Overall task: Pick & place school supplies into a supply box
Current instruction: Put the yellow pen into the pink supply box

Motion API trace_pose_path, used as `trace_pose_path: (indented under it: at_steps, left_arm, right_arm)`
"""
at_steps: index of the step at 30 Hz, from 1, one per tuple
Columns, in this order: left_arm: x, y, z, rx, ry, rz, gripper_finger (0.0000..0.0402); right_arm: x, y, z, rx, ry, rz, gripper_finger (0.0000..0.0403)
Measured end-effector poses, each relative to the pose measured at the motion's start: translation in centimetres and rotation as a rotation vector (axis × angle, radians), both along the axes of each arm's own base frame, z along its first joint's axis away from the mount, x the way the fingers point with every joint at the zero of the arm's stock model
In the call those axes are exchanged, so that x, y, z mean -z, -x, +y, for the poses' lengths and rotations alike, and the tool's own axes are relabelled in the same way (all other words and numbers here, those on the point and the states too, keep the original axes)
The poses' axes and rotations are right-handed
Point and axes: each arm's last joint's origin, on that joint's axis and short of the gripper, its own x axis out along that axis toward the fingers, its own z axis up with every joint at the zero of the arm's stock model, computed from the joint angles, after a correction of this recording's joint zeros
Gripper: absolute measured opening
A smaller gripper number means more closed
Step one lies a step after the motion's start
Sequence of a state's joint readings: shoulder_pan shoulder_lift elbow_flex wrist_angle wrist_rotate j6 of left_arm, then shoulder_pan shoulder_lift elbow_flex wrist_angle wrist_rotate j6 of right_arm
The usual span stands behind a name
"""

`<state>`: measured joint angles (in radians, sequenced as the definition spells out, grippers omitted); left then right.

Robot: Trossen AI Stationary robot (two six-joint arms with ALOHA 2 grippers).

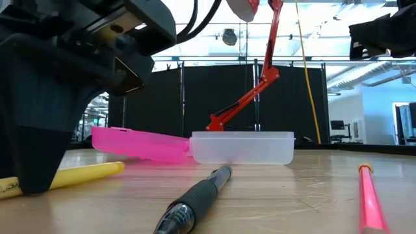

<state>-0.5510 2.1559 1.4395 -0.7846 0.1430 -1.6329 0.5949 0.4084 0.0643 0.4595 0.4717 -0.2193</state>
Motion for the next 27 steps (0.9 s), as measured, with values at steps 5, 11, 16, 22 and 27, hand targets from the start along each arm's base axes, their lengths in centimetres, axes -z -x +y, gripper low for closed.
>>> trace_pose_path:
  at_steps: [5, 11, 16, 22, 27]
  left_arm:
    - [0.0, 0.2, 0.1, 0.048, -0.048, -0.009, 0.0052]
    - [0.1, -0.5, -0.2, 0.140, -0.042, -0.119, 0.0030]
    - [0.1, -0.6, -0.2, 0.160, -0.042, -0.133, 0.0043]
    - [-1.0, -0.1, -0.8, 0.179, -0.106, -0.196, 0.0027]
    - [-3.8, 0.5, -1.0, 0.170, -0.217, -0.342, 0.0025]
  right_arm:
    - [0.0, 0.0, 0.0, 0.000, 0.009, -0.001, 0.0000]
    - [0.0, 0.0, 0.0, 0.000, 0.002, 0.000, 0.0000]
    - [0.0, 0.0, 0.0, -0.001, -0.014, 0.002, 0.0000]
    - [0.0, 0.0, 0.0, -0.002, -0.024, 0.003, 0.0000]
    - [0.0, 0.0, 0.0, -0.002, -0.029, 0.007, 0.0000]
